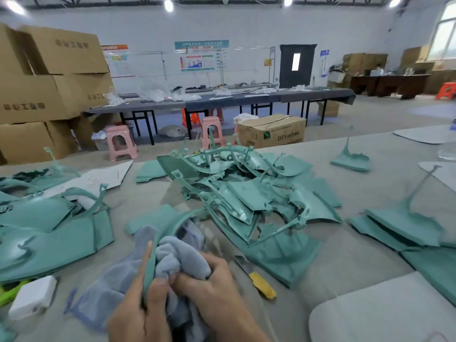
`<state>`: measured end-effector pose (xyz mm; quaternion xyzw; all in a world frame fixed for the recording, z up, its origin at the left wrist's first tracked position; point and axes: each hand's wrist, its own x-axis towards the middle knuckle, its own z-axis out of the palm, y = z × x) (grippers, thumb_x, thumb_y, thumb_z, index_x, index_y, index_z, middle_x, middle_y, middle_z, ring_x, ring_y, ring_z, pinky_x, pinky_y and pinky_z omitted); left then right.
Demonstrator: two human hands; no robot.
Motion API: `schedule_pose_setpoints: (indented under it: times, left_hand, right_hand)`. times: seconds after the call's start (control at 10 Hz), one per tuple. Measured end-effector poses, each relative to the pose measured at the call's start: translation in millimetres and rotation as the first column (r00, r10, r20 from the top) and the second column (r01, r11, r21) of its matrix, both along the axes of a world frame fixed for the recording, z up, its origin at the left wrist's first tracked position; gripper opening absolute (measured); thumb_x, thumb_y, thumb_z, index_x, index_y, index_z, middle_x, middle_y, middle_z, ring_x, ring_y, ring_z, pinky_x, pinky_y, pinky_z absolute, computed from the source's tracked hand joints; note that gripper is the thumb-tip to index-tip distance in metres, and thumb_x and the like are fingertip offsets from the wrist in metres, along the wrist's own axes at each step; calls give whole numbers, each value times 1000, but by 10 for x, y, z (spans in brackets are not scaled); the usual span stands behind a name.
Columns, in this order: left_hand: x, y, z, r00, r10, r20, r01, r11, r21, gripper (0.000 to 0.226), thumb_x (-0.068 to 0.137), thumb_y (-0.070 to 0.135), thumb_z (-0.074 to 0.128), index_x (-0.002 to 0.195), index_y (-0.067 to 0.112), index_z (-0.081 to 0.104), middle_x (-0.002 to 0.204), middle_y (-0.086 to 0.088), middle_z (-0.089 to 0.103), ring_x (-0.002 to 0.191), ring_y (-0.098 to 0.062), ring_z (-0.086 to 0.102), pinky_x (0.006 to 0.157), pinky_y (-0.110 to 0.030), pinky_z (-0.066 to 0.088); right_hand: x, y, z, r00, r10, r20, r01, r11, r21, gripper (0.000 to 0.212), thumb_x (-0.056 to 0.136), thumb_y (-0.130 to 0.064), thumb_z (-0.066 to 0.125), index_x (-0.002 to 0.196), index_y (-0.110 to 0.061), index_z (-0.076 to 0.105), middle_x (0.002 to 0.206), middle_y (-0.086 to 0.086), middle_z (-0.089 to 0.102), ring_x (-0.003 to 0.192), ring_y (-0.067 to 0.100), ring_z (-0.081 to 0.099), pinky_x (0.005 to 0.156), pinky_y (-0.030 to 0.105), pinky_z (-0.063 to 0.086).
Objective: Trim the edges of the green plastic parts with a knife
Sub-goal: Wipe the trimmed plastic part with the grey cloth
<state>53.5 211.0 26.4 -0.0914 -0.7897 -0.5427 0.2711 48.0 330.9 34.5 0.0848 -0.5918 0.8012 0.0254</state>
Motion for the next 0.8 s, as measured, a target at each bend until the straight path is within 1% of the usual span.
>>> schedule_pose_setpoints:
  times: [0.1,0.2,0.3,0.4,0.5,0.6,0.7,0.8]
  left_hand:
    - [-35,-57,-61,995,21,-99,-15,998,64,60,88,47,47,95,-8,71,71,2,66,65,6,55,63,-3,41]
    - [19,7,-34,990,117,-80,-107,987,117,36,89,34,55,115,21,75,103,16,75,93,14,60,79,4,39]
    - [88,72,-13,997,51,-64,-50,999,21,40,89,51,55,129,56,56,119,47,57,115,25,50,88,5,35]
    - [101,65,-32,998,20,-53,-21,999,-34,40,98,58,48,137,51,53,122,37,63,113,19,56,86,2,40]
    - [89,-1,-34,996,41,-80,-39,999,35,60,102,50,43,117,-4,67,67,24,63,59,8,54,57,-1,39]
    - [132,-35,-7,993,34,-115,-30,999,41,65,98,49,45,96,-15,59,58,15,54,51,0,48,52,-2,35]
    - [179,33,53,992,-40,-120,40,999,-3,61,99,59,44,126,7,62,88,35,67,83,14,62,73,3,39]
    - [122,36,-18,988,-61,-143,55,997,-48,45,101,42,49,134,16,63,110,34,68,102,20,59,82,2,40]
  right_hand:
    - [-51,39,52,997,53,-59,-54,999,-4,28,78,-20,84,106,-21,81,106,7,79,101,21,73,88,44,60]
    - [-114,-68,71,983,-186,6,184,975,129,29,74,-30,78,104,-28,79,97,0,80,95,22,76,85,51,61]
    - [-99,-111,30,951,-301,74,295,952,81,21,86,-31,80,107,-33,77,97,-8,80,96,11,75,88,45,61]
    - [-1,-42,18,976,-210,62,202,972,117,15,83,-32,82,93,-42,78,92,-6,80,88,13,76,81,46,63]
    - [131,6,31,999,-38,36,32,988,148,27,74,-24,79,86,-48,79,88,-4,79,83,15,77,70,35,63]
    - [128,23,92,999,-38,12,36,988,149,18,75,-15,78,84,-30,81,80,2,78,74,17,75,62,31,60]
    - [19,-39,62,966,-247,71,232,957,175,12,85,-16,78,88,-28,78,84,1,79,83,23,76,73,45,63]
    - [-1,-54,-10,946,-315,72,282,914,292,6,86,-28,77,83,-33,75,85,-1,79,85,22,75,77,45,62]
